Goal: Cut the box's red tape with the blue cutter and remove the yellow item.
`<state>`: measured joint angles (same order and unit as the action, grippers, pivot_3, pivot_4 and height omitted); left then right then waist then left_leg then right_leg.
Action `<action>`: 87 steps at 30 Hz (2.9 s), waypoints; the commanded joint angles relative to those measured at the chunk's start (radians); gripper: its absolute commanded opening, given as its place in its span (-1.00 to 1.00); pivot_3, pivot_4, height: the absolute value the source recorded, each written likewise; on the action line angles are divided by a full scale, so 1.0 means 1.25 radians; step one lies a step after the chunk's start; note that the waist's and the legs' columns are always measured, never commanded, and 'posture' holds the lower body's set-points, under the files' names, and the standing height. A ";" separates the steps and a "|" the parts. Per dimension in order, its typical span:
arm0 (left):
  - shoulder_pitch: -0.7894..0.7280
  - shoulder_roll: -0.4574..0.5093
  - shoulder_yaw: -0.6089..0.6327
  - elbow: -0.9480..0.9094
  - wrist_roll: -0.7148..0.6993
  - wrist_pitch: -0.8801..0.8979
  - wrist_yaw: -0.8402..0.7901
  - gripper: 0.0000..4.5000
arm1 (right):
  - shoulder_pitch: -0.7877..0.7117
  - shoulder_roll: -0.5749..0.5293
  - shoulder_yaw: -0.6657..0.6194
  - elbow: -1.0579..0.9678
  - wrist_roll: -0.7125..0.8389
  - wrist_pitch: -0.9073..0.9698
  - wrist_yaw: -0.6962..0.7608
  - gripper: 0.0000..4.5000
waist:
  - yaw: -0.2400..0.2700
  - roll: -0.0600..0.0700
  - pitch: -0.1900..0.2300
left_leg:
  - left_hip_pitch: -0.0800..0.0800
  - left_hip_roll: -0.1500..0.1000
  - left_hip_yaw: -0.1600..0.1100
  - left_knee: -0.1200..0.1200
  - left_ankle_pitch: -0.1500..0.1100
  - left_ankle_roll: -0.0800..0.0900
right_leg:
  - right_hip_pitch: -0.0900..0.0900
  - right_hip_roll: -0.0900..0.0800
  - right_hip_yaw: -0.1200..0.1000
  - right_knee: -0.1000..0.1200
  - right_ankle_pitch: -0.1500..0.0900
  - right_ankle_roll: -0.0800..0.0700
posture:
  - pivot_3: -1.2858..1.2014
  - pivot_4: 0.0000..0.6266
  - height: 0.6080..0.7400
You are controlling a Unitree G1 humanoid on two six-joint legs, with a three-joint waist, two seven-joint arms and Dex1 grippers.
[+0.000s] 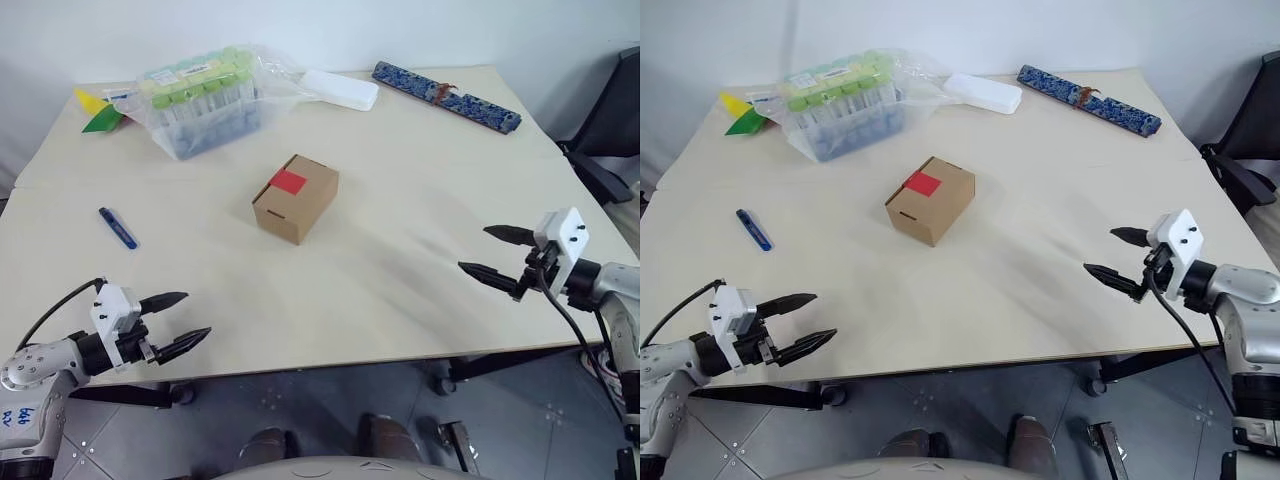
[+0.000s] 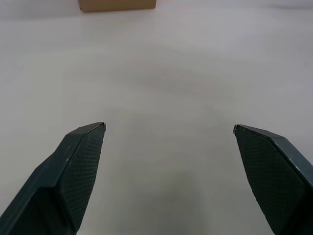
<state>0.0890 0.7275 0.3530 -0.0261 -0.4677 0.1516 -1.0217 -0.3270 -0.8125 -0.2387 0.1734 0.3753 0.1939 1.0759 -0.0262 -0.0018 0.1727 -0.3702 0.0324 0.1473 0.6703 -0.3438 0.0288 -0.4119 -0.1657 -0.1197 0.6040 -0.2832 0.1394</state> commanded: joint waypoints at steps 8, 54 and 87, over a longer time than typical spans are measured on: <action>-0.037 0.010 0.026 -0.016 -0.036 0.071 0.028 0.98 | -0.017 0.001 -0.007 -0.001 0.004 -0.009 -0.010 1.00 | 0.000 0.000 0.000 | 0.000 0.000 0.000 0.002 0.000 0.000 | 0.000 0.000 0.000 0.001 0.000 0.000 | 0.03 -0.52 1.00; -0.150 -0.123 -0.096 -0.154 0.031 0.183 0.336 0.98 | -0.338 0.071 0.106 0.303 -0.107 -0.118 -0.031 1.00 | -0.002 0.002 0.001 | -0.002 -0.002 -0.022 0.010 0.000 0.000 | 0.016 -0.004 -0.021 0.001 0.001 0.001 | 0.03 -0.52 1.00; -0.419 -0.217 -0.126 0.160 0.134 0.175 0.517 -0.99 | -0.648 0.332 0.188 0.685 -0.290 -0.131 -0.294 -1.00 | -0.004 0.002 0.001 | -0.003 -0.002 -0.021 0.009 0.001 -0.002 | 0.014 0.000 -0.020 0.001 0.000 0.001 | 0.03 -0.52 1.00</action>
<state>-0.4132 0.4446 0.1755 0.1388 -0.3108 0.4233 -0.3666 -1.1186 -0.3881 0.0017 1.0417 0.0122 0.0296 0.7259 -0.0315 0.0012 0.1746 -0.3743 0.0293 0.1207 0.6816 -0.3430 0.0259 -0.3950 -0.1655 -0.1450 0.6056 -0.2828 0.1402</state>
